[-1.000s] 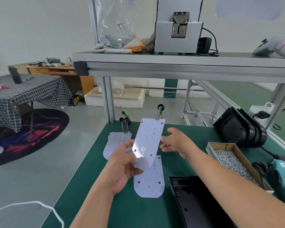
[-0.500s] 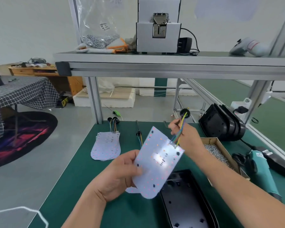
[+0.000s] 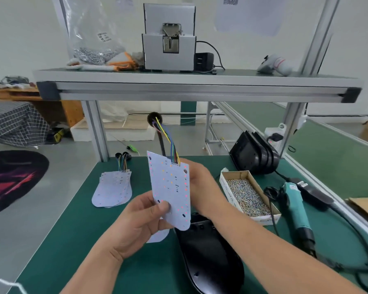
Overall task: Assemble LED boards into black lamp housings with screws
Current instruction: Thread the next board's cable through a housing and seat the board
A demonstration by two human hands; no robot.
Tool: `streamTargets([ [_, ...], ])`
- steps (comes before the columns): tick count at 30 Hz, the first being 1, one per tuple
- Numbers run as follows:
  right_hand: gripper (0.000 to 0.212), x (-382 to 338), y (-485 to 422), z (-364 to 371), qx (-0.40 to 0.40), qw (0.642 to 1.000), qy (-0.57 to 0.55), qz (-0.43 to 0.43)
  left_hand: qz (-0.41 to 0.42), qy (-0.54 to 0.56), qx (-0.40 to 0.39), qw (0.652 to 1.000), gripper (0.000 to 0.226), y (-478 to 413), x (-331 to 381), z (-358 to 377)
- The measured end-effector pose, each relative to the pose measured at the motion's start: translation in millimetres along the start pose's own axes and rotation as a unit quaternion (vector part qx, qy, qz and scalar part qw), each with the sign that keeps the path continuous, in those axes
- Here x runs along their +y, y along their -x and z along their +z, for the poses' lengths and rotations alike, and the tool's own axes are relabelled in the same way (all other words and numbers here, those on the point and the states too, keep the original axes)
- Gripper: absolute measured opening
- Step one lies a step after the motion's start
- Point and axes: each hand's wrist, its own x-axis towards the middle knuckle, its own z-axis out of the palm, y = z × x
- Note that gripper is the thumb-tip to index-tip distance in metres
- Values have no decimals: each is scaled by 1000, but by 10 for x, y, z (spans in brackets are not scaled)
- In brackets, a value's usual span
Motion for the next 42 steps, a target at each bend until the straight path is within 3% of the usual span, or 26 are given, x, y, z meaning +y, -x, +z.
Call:
streamTargets([
  [4, 25, 41, 82, -166, 15, 999, -32, -14, 49, 49, 49, 996, 42, 11, -29, -21],
  [7, 41, 327, 187, -467, 49, 984, 171, -32, 70, 122, 71, 987, 30, 16, -36, -12],
  [10, 55, 611, 267, -766, -50, 928, 366, 44, 84, 193, 84, 974, 30, 6, 32, 37],
  [12, 60, 716, 322, -858, -125, 889, 437, 57, 90, 231, 88, 965, 22, 11, 54, 56],
  [14, 54, 786, 356, -870, -161, 879, 449, 25, 83, 260, 88, 958, 22, 24, 57, 63],
  [16, 34, 831, 339, -832, -159, 875, 458, -12, 70, 268, 83, 957, 21, 37, 66, 71],
  [19, 18, 833, 283, -782, -82, 869, 486, -41, 26, 235, 107, 966, 20, 48, 58, 87],
  [24, 32, 716, 470, -842, 116, 918, 370, -82, -84, 83, 121, 986, 17, 30, 9, 75],
  [27, 23, 515, 565, -812, 178, 976, 120, -33, -122, -21, 102, 987, 14, 13, -29, 77],
  [28, 21, 464, 621, -790, 184, 979, 75, -37, -119, -42, 107, 986, 16, 2, -45, 65],
  [30, 17, 412, 778, -736, 167, 981, 86, -43, -99, -50, 130, 985, 17, -18, -60, 37],
  [34, 19, 415, 915, -603, 154, 987, -37, 32, -70, -42, 138, 987, 27, -26, -96, 9],
  [37, 13, 493, 914, -534, 129, 987, -45, 86, -84, -50, 132, 987, 45, -30, -146, 65],
  [42, 20, 522, 934, -581, 133, 985, -45, 98, -104, -51, 113, 987, 33, -52, -246, 176],
])
